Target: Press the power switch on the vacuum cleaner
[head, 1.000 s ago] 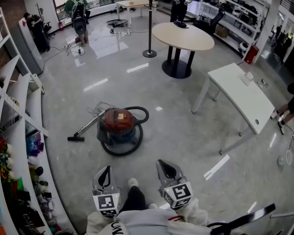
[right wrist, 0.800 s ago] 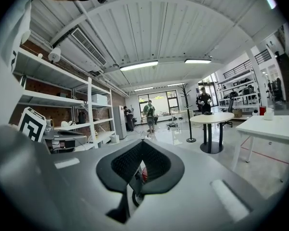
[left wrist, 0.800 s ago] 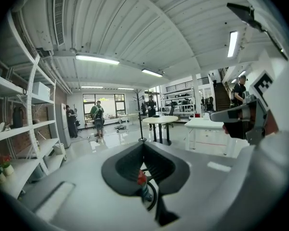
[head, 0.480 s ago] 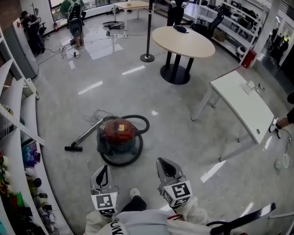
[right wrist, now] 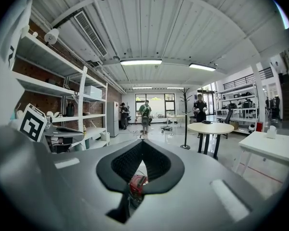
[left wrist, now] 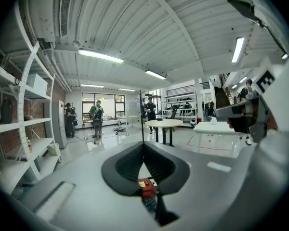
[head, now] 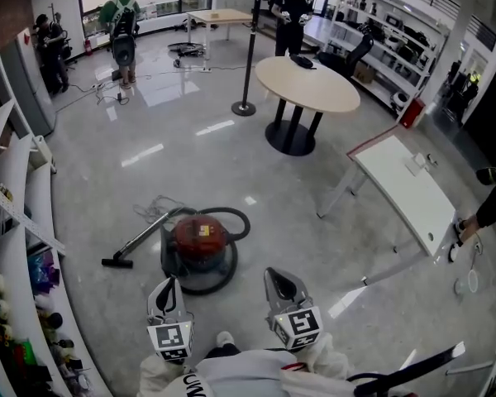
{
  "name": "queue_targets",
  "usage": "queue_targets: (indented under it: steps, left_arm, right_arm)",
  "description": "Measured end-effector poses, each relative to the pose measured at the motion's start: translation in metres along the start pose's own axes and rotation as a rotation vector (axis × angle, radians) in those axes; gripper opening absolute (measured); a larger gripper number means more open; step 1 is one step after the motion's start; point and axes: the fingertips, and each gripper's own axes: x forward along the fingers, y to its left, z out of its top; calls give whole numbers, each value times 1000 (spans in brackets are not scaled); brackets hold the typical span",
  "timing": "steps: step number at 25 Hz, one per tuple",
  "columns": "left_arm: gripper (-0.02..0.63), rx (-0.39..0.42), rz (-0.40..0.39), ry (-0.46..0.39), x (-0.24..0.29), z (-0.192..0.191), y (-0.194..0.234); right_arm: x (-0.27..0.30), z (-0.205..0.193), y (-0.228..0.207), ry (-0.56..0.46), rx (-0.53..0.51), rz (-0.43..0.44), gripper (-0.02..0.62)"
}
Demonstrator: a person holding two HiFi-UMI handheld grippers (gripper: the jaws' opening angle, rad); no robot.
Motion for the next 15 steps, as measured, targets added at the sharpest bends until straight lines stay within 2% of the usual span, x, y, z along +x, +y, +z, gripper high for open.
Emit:
queue_targets:
  steps: [6,10,15]
  left_arm:
    - [0,-12,3,-18,16,6,15]
    - [0,0,4,-28,24,6,17]
    - [0,-13,9,9,30,-6,17]
  right_arm:
    - [20,8,4,2,-6,1,0]
    - [28,9,9,16,-76,3,0]
    - [34,0,7,38,-57,14,0]
